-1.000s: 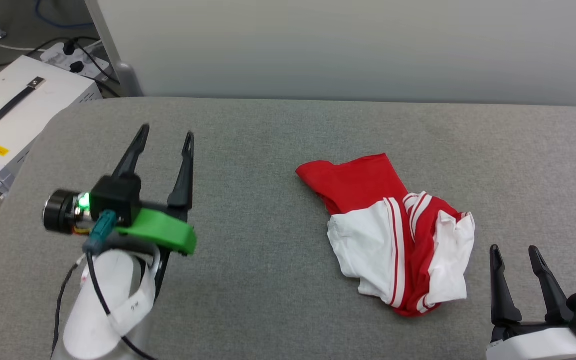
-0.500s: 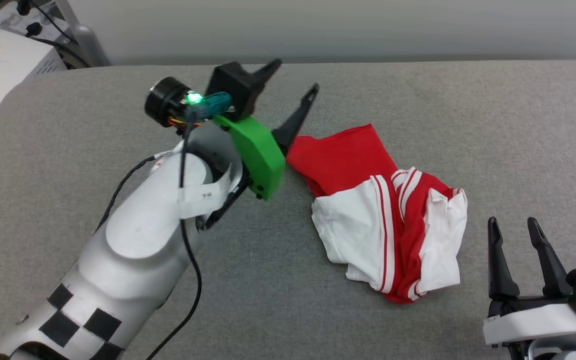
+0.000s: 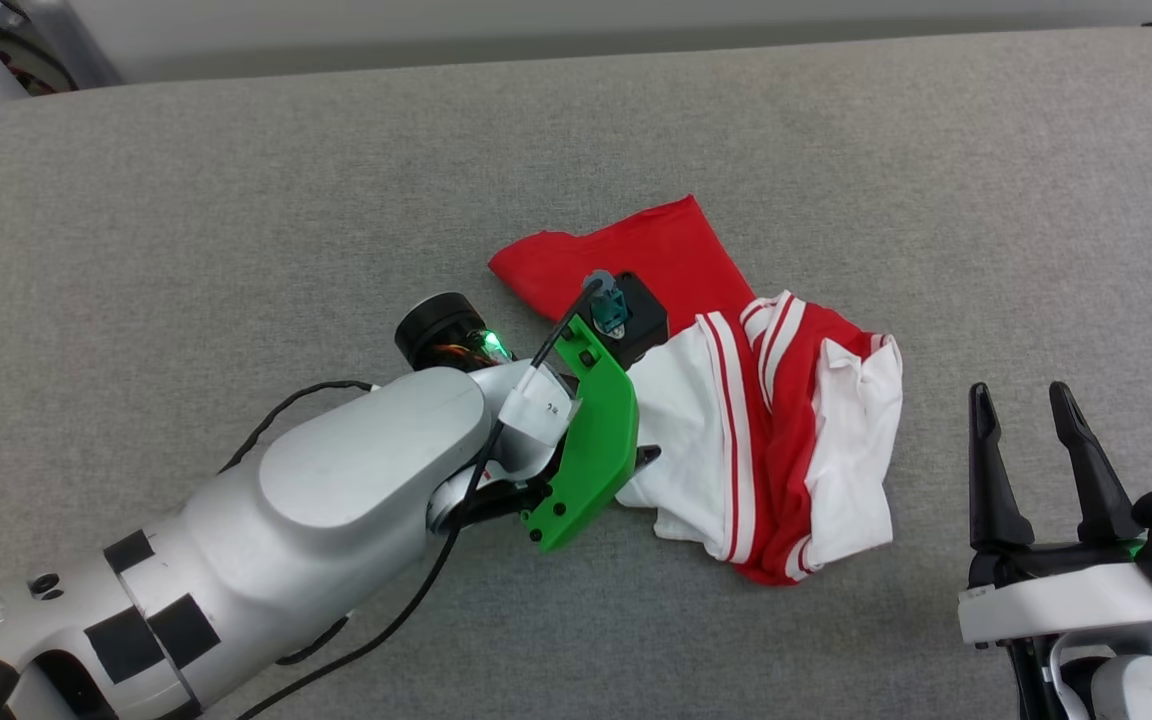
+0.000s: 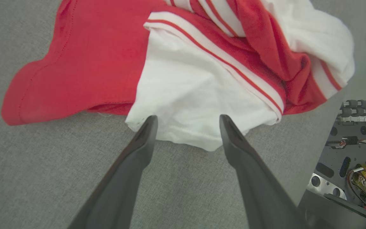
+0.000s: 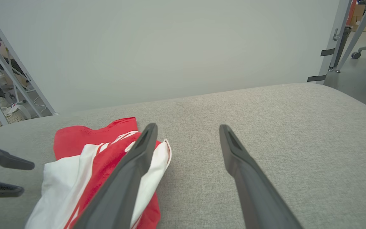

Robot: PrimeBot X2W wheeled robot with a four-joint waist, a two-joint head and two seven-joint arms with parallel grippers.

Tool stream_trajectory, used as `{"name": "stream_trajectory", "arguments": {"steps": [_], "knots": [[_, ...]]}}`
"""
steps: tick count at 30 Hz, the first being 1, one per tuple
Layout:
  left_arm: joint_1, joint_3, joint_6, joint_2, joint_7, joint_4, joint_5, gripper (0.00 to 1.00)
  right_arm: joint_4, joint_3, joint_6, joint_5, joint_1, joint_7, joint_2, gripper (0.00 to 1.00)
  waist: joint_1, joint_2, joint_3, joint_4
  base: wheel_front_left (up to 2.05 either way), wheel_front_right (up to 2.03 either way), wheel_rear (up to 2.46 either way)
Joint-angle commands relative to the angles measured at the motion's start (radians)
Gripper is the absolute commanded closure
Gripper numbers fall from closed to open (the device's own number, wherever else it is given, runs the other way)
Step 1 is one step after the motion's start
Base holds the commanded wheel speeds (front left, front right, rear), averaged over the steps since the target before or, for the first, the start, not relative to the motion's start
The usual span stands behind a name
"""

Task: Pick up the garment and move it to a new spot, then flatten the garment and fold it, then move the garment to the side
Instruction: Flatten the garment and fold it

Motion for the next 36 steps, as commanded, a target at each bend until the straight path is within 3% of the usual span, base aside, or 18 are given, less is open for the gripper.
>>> {"name": "stream_trajectory", "arguments": {"steps": [1, 9, 13, 16, 17, 18, 21, 29, 36], "knots": [[-0.018, -0.006, -0.002, 0.011, 0.011, -0.003, -0.003, 0.00, -0.006, 0.002, -0.001, 0.009, -0.020, -0.005, -0.002, 0.00, 0.0000, 0.0065, 0.035, -0.028, 0.00, 0.00, 0.00], [0.050, -0.019, -0.002, 0.013, 0.085, 0.015, 0.048, 0.00, -0.009, 0.011, -0.001, 0.019, -0.058, -0.005, -0.002, 0.00, 0.0000, 0.0065, 0.111, -0.061, 0.00, 0.00, 0.00], [0.068, -0.019, -0.002, 0.006, 0.073, 0.041, 0.056, 0.00, -0.010, 0.010, -0.001, 0.020, -0.073, -0.005, -0.002, 0.00, 0.0000, 0.0065, 0.141, -0.065, 0.00, 0.00, 0.00], [0.103, -0.020, -0.002, -0.001, 0.134, 0.031, 0.102, 0.00, -0.009, 0.012, -0.001, 0.017, -0.081, -0.005, -0.002, 0.00, 0.0000, 0.0065, 0.156, -0.064, 0.00, 0.00, 0.00], [0.113, -0.020, -0.002, 0.000, 0.149, 0.023, 0.106, 0.45, -0.009, 0.012, -0.001, 0.016, -0.081, -0.005, -0.002, 0.00, 0.0000, 0.0065, 0.158, -0.063, 0.00, 0.00, 0.00], [0.120, -0.020, -0.002, 0.002, 0.153, 0.017, 0.107, 1.00, -0.008, 0.011, -0.001, 0.015, -0.082, -0.005, -0.002, 0.00, 0.0000, 0.0065, 0.159, -0.061, 0.00, 0.00, 0.00], [0.135, -0.020, -0.002, 0.004, 0.158, 0.001, 0.133, 1.00, -0.004, 0.007, -0.001, 0.011, -0.080, -0.005, -0.002, 0.00, 0.0000, 0.0065, 0.151, -0.051, 0.00, 0.00, 0.00], [0.131, -0.020, -0.002, -0.007, -0.044, -0.020, 0.160, 1.00, 0.010, -0.006, -0.001, -0.014, -0.050, -0.005, -0.002, 0.00, 0.0000, 0.0065, 0.051, 0.022, 0.00, 0.00, 0.00], [0.125, 0.012, -0.002, 0.062, -0.261, -0.010, 0.113, 1.00, 0.015, -0.020, -0.001, -0.021, -0.009, -0.005, -0.002, 0.00, 0.0000, 0.0065, -0.011, 0.093, 0.00, 0.00, 0.00]]}}
